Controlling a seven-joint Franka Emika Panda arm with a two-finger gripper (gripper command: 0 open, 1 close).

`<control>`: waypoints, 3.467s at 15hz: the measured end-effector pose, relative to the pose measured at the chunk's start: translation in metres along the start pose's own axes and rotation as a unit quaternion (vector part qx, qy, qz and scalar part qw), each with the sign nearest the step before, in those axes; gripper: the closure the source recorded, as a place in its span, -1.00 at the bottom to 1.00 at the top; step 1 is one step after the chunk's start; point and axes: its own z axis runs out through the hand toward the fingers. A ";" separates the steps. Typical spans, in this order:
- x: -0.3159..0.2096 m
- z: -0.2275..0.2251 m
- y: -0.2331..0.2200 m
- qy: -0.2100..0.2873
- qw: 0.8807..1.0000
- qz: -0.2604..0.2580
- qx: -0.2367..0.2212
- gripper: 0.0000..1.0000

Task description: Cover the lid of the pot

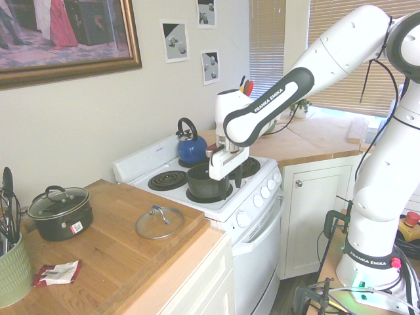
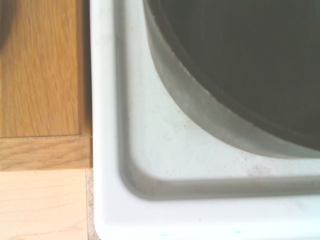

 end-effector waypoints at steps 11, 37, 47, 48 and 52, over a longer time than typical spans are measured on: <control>-0.045 -0.067 -0.127 0.028 0.999 0.007 0.038 -1.00; -0.040 0.009 -0.262 0.024 0.999 0.039 -0.008 1.00; -0.046 0.010 -0.263 0.023 0.999 0.048 -0.010 1.00; -0.046 0.010 -0.263 0.023 0.998 0.049 -0.010 1.00; -0.039 0.007 -0.261 0.021 0.998 0.064 -0.007 1.00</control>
